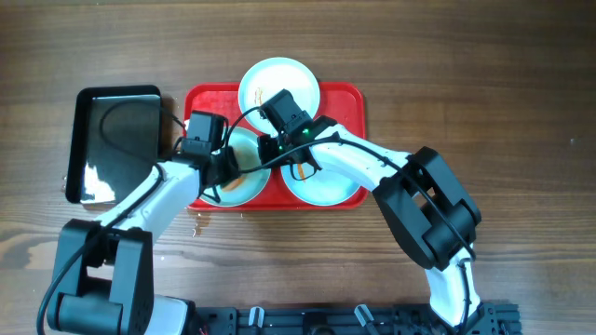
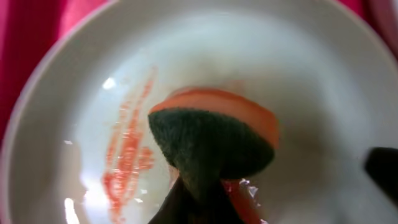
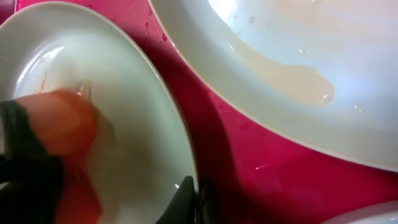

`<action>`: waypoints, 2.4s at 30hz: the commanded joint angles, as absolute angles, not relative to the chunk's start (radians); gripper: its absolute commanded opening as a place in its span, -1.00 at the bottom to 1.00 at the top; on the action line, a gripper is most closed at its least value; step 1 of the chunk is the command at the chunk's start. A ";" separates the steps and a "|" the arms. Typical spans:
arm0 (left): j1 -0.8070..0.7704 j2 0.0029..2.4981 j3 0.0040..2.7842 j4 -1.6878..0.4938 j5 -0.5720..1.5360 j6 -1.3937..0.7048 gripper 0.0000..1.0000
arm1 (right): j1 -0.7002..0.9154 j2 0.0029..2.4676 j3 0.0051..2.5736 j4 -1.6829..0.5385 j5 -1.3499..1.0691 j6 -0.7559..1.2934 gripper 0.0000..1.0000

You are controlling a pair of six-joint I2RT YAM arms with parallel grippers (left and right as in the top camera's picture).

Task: Clean dirty plates on tray and stack at the side
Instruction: 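Scrub the left plate with the sponge while right gripper grips top plate rim, then lift the top plate with the right gripper and carry it rightward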

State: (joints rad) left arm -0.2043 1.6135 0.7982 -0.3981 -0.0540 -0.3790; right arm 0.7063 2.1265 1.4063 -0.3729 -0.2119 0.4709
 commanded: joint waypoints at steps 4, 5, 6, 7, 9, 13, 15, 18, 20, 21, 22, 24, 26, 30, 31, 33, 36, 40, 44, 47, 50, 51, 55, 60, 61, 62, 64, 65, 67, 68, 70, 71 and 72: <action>-0.204 1.630 0.754 -0.418 -0.498 -0.319 -0.92 | 0.709 2.157 1.387 -0.380 -0.198 0.471 -0.91; -0.205 1.625 0.760 -0.420 -0.510 -0.319 -0.92 | 0.709 2.157 1.387 -0.380 -0.198 0.471 -0.91; -0.208 1.617 0.773 -0.432 -0.520 -0.319 -0.92 | 0.709 2.157 1.387 -0.379 -0.198 0.471 -0.91; -0.211 1.608 0.789 -0.448 -0.532 -0.320 -0.92 | 0.709 2.157 1.387 -0.378 -0.198 0.471 -0.91; -0.221 1.584 0.828 -0.480 -0.548 -0.327 -0.92 | 0.709 2.157 1.387 -0.377 -0.198 0.472 -0.91; -0.272 1.495 0.899 -0.492 -0.429 -0.329 -0.92 | 0.709 2.157 1.387 -0.377 -0.198 0.471 -0.91; -0.298 1.454 0.901 -0.466 -0.286 -0.330 -0.92 | 0.709 2.157 1.387 -0.377 -0.198 0.472 -0.91; -0.306 1.468 0.900 -0.462 -0.190 -0.375 -0.92 | 0.709 2.157 1.387 -0.377 -0.199 0.472 -0.91; -0.306 1.496 0.900 -0.464 -0.191 -0.402 -0.92 | 0.709 2.157 1.387 -0.377 -0.203 0.475 -0.92; -0.306 1.526 0.900 -0.460 -0.190 -0.402 -0.92 | 0.709 2.157 1.387 -0.377 -0.203 0.475 -0.92; -0.306 1.546 0.900 -0.456 -0.190 -0.402 -0.92 | 0.709 2.157 1.387 -0.377 -0.203 0.475 -0.91; -0.306 1.612 0.900 -0.438 -0.177 -0.402 -0.92 | 0.709 2.157 1.387 -0.374 -0.203 0.475 -0.91; -0.306 1.686 0.900 -0.400 -0.164 -0.402 -0.92 | 0.709 2.157 1.387 -0.374 -0.203 0.475 -0.91; -0.306 1.789 0.900 -0.303 -0.106 -0.402 -0.92 | 0.709 2.157 1.387 -0.373 -0.203 0.475 -0.92; -0.306 1.803 0.900 -0.291 -0.102 -0.401 -0.92 | 0.709 2.157 1.387 -0.373 -0.203 0.474 -0.91; -0.303 1.831 0.900 -0.281 -0.154 -0.400 -0.92 | 0.709 2.157 1.387 -0.373 -0.202 0.474 -0.91; -0.285 1.841 0.900 -0.330 -0.303 -0.398 -0.92 | 0.709 2.157 1.387 -0.374 -0.202 0.474 -0.91; -0.222 1.838 0.900 -0.426 -0.447 -0.398 -0.92 | 0.709 2.157 1.387 -0.374 -0.202 0.474 -0.91; -0.205 1.787 0.910 -0.497 -0.529 -0.401 -0.92 | 0.709 2.157 1.387 -0.373 -0.202 0.474 -0.91; -0.205 1.694 0.920 -0.533 -0.529 -0.402 -0.92 | 0.709 2.157 1.387 -0.374 -0.202 0.474 -0.91; -0.205 1.580 0.920 -0.544 -0.512 -0.402 -0.92 | 0.709 2.156 1.387 -0.374 -0.202 0.474 -0.91; -0.205 1.540 0.920 -0.544 -0.488 -0.402 -0.92 | 0.709 2.156 1.387 -0.374 -0.202 0.474 -0.91; -0.205 1.363 0.920 -0.563 -0.323 -0.402 -0.92 | 0.709 2.133 1.390 -0.380 -0.202 0.473 -0.91; -0.205 1.203 0.920 -0.679 -0.268 -0.480 -0.92 | 0.709 2.042 1.390 -0.400 -0.197 0.454 -0.92; -0.205 1.180 0.920 -0.707 -0.262 -0.480 -0.92 | 0.709 2.024 1.390 -0.406 -0.172 0.441 -0.91; -0.205 1.163 0.920 -0.725 -0.254 -0.480 -0.92 | 0.709 2.012 1.390 -0.413 -0.138 0.441 -0.91; -0.205 1.093 0.920 -0.778 -0.206 -0.480 -0.92 | 0.709 1.966 1.390 -0.443 -0.022 0.408 -0.91; -0.205 1.069 0.920 -0.785 -0.193 -0.480 -0.92 | 0.709 1.942 1.390 -0.457 0.005 0.366 -0.91; -0.205 1.028 0.920 -0.799 -0.174 -0.480 -0.92 | 0.709 1.902 1.396 -0.481 0.051 0.312 -0.92; -0.205 1.018 0.920 -0.807 -0.172 -0.480 -0.92 | 0.710 1.879 1.399 -0.495 0.093 0.301 -0.91; -0.205 1.019 0.920 -0.834 -0.171 -0.480 -0.92 | 0.710 1.834 1.402 -0.502 0.165 0.251 -0.91; -0.205 1.022 0.920 -0.849 -0.171 -0.480 -0.92 | 0.710 1.811 1.402 -0.504 0.211 0.219 -0.91; -0.205 1.026 0.920 -0.863 -0.171 -0.480 -0.92 | 0.710 1.797 1.402 -0.506 0.251 0.203 -0.91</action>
